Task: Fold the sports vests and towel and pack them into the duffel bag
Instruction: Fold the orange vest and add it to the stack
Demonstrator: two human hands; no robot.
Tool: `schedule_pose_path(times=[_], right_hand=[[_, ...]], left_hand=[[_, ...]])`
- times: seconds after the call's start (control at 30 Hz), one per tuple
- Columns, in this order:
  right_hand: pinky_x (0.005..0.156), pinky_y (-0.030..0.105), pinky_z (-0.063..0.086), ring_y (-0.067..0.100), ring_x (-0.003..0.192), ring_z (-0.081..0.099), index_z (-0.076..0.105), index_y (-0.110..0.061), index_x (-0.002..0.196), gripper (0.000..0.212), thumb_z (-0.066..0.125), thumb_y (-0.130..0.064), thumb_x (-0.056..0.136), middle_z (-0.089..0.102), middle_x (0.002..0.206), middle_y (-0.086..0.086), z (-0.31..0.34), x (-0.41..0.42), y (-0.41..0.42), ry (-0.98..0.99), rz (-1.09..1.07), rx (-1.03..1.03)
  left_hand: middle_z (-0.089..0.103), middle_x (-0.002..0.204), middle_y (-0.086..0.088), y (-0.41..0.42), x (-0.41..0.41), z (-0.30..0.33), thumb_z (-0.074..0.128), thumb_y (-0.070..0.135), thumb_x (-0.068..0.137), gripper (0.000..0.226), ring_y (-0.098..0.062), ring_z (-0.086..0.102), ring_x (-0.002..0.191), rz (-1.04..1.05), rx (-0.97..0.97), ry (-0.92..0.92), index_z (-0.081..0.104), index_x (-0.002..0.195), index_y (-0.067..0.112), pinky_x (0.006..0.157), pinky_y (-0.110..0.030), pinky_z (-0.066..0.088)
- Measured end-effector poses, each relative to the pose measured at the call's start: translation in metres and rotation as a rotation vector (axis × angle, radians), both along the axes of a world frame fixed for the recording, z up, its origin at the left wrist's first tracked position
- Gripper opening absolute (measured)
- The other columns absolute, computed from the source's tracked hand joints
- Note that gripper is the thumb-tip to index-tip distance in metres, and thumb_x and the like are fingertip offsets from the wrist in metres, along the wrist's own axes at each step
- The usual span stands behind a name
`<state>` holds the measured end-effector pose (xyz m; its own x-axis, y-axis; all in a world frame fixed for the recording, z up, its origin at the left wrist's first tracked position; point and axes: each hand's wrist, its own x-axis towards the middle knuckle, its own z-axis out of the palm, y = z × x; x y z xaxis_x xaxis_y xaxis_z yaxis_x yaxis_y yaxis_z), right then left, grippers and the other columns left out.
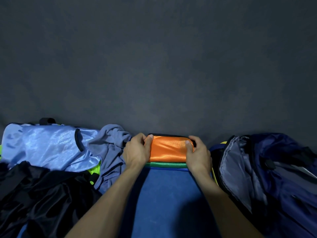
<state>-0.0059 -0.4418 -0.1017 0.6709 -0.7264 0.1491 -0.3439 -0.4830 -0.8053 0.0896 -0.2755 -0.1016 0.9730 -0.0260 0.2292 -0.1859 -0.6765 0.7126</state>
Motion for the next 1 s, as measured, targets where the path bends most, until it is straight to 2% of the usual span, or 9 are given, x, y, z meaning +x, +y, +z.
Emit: schedule_pose_path(times=[0.13,0.27,0.33,0.43,0.53,0.6,0.77,0.9,1.0], right_hand=[[0.091,0.043,0.051,0.031,0.111,0.063,0.057,-0.032,0.132,0.032,0.05,-0.045,0.104,0.069,0.122,0.005,-0.002,0.0,0.0,-0.023,0.011,0.01],[0.084,0.041,0.052,0.03,0.104,0.063,0.054,-0.027,0.134,0.034,0.054,-0.041,0.102,0.065,0.117,0.006,0.001,-0.003,-0.001,-0.032,0.019,-0.087],[0.084,0.043,0.049,0.03,0.105,0.057,0.057,-0.023,0.133,0.034,0.056,-0.034,0.101,0.057,0.119,0.006,0.003,-0.006,0.0,-0.043,0.049,-0.319],[0.089,0.046,0.047,0.03,0.111,0.054,0.064,-0.02,0.13,0.039,0.041,-0.038,0.103,0.059,0.124,0.005,0.003,-0.008,0.007,-0.004,0.201,-0.718],[0.107,0.047,0.043,0.028,0.137,0.045,0.053,-0.02,0.143,0.063,0.013,-0.048,0.103,0.05,0.146,0.005,-0.003,-0.01,0.011,0.15,0.365,-0.732],[0.114,0.047,0.038,0.026,0.145,0.036,0.044,-0.019,0.151,0.07,0.005,-0.051,0.103,0.043,0.155,0.004,-0.01,-0.01,0.006,0.194,0.397,-0.719],[0.119,0.049,0.032,0.028,0.144,0.04,0.047,-0.014,0.15,0.07,0.007,-0.047,0.103,0.048,0.152,0.007,-0.009,-0.008,0.011,0.23,0.344,-0.753],[0.119,0.053,0.031,0.029,0.143,0.041,0.05,-0.015,0.148,0.062,0.015,-0.039,0.103,0.051,0.149,0.004,-0.005,-0.007,0.021,0.242,0.393,-0.837],[0.117,0.051,0.033,0.025,0.144,0.038,0.046,-0.014,0.15,0.064,0.013,-0.04,0.102,0.05,0.149,0.001,-0.008,-0.004,0.017,0.278,0.414,-0.8]], left_hand=[[0.064,0.09,0.002,0.007,-0.004,0.008,0.049,0.053,0.101,0.029,-0.024,0.061,0.085,-0.026,0.08,-0.055,0.052,0.096,0.024,0.068,-0.039,0.048],[0.056,0.112,-0.001,0.004,-0.016,0.013,0.05,0.034,0.103,0.021,-0.023,0.051,0.101,-0.324,0.276,-0.559,0.061,0.113,0.019,0.088,-0.04,0.045],[0.059,0.124,0.0,-0.001,-0.023,0.004,0.044,0.039,0.105,0.033,-0.024,0.052,0.115,-0.512,0.378,-0.627,0.063,0.124,0.021,0.099,-0.04,0.042],[0.057,0.142,-0.004,-0.004,-0.03,-0.014,0.032,0.039,0.108,0.045,-0.028,0.049,0.133,-0.532,0.458,-0.597,0.059,0.139,0.019,0.116,-0.043,0.031],[0.051,0.152,-0.003,-0.002,-0.03,-0.021,0.026,0.04,0.109,0.05,-0.027,0.042,0.144,-0.513,0.475,-0.53,0.054,0.146,0.022,0.123,-0.039,0.015],[0.046,0.156,-0.001,0.0,-0.029,-0.024,0.025,0.043,0.109,0.05,-0.025,0.035,0.149,-0.517,0.438,-0.452,0.052,0.148,0.027,0.125,-0.037,0.012],[0.044,0.157,0.002,0.002,-0.025,-0.025,0.027,0.051,0.104,0.051,-0.027,0.029,0.149,-0.471,0.342,-0.311,0.052,0.146,0.036,0.123,-0.038,0.022],[0.047,0.151,0.006,0.001,-0.023,-0.02,0.023,0.054,0.102,0.053,-0.029,0.036,0.14,-0.499,0.404,-0.313,0.049,0.146,0.041,0.113,-0.049,0.036],[0.044,0.152,0.009,0.001,-0.023,-0.016,0.022,0.056,0.099,0.056,-0.024,0.033,0.142,-0.477,0.454,-0.295,0.044,0.148,0.04,0.108,-0.045,0.037]])
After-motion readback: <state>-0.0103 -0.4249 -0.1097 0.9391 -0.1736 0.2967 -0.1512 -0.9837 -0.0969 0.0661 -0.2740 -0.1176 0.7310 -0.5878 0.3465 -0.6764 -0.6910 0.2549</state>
